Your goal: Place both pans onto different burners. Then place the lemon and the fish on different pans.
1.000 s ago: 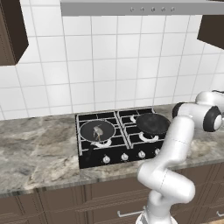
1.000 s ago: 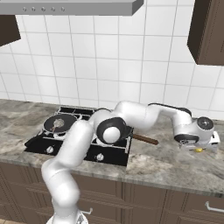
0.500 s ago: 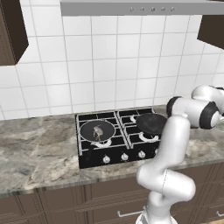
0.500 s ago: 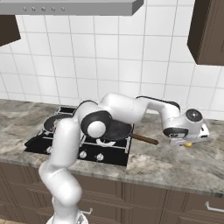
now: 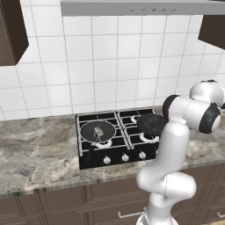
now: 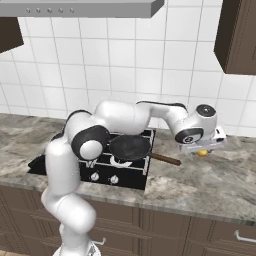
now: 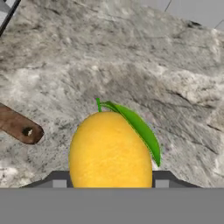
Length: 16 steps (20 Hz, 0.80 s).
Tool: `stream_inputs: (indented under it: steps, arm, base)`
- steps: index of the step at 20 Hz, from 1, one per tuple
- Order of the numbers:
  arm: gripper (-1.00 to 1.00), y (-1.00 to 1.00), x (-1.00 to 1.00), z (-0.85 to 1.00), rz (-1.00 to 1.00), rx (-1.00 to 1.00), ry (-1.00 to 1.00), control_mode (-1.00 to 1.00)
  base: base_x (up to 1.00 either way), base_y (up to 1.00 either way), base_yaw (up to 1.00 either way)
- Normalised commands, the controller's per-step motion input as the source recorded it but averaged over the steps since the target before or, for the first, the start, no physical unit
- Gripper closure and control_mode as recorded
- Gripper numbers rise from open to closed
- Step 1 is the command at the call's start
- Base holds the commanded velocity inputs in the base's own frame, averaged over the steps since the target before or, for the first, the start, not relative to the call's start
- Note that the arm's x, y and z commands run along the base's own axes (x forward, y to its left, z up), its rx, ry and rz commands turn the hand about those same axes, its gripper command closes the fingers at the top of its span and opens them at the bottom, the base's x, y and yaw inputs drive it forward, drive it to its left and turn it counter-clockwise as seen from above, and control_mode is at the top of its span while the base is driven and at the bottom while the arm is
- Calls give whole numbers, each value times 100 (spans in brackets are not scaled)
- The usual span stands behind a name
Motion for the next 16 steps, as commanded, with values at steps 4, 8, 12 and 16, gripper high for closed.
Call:
stream_inputs:
  steps: [4, 8, 12, 16]
  arm:
    - [100, 56, -6, 52, -13, 2, 5, -100]
    - [100, 52, -9, 38, -13, 10, 4, -100]
    - [100, 56, -6, 25, -12, 10, 3, -100]
    - [100, 61, 0, 23, -10, 8, 9, -100]
  base:
    - [0, 0, 0]
    - [0, 0, 0]
    - [0, 0, 0]
    - [0, 0, 0]
